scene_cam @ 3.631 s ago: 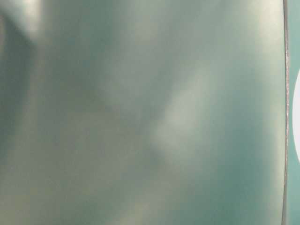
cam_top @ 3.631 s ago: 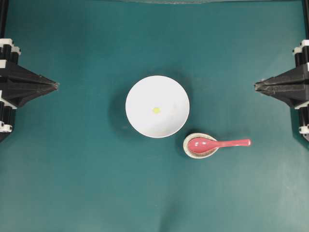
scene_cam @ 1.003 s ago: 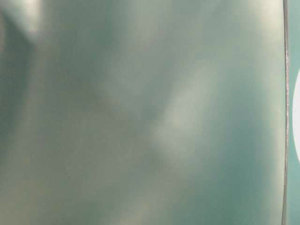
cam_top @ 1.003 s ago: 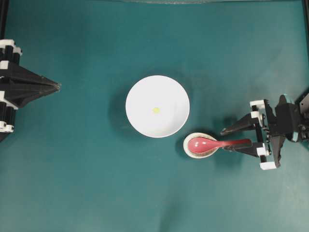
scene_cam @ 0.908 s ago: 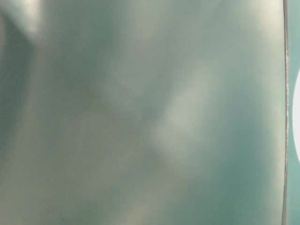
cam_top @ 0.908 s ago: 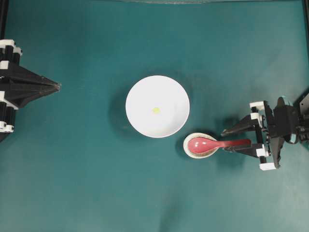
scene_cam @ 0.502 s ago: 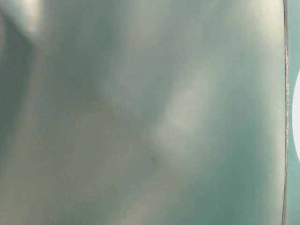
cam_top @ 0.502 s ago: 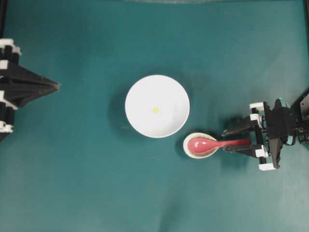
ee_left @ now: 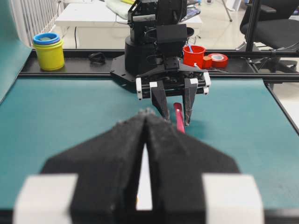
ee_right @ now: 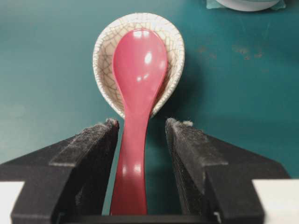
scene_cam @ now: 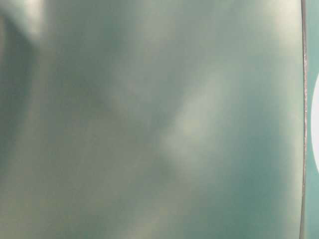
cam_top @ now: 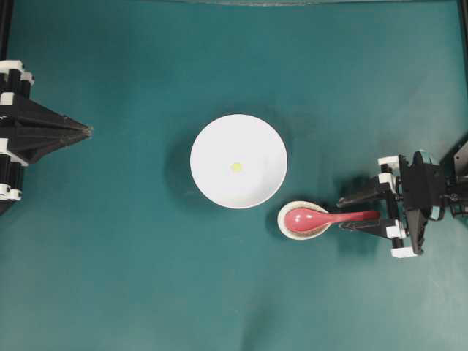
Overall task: Scoop the yellow hexagonal prism block from the bowl with a spoon using the right arm.
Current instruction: 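Close the right gripper on the pink spoon handle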
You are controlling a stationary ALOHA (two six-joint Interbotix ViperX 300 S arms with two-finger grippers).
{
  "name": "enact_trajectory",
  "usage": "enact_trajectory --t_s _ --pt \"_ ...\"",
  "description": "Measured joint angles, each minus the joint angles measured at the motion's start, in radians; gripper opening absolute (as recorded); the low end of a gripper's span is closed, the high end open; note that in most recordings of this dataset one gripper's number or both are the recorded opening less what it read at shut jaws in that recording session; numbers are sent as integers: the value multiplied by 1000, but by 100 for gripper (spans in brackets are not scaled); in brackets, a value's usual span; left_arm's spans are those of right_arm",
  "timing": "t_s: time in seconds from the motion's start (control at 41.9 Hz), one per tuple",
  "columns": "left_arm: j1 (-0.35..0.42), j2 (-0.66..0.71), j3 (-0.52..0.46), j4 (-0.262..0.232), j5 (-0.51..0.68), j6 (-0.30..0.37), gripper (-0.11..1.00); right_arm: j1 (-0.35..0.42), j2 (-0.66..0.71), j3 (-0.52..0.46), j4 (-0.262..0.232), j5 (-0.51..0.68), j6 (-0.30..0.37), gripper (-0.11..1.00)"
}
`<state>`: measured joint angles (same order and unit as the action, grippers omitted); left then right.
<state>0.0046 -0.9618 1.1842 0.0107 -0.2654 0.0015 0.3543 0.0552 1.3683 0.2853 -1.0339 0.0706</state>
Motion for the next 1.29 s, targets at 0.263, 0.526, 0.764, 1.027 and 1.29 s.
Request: enact_trajectory --t_s 0.263,0.526,0.764,1.027,1.29 --pt "0 0 0 -2 0 0 0 2 0 -2 0 17 2 49" --pt "0 -2 2 0 0 0 0 2 3 -6 0 21 0 23" --pt "-2 0 2 0 0 0 0 2 3 -17 0 23 0 23" --pt "0 0 2 -2 9 -2 0 2 2 -34 2 48 11 22" --pt "0 0 0 -2 17 -2 0 2 2 -23 0 51 55 23"
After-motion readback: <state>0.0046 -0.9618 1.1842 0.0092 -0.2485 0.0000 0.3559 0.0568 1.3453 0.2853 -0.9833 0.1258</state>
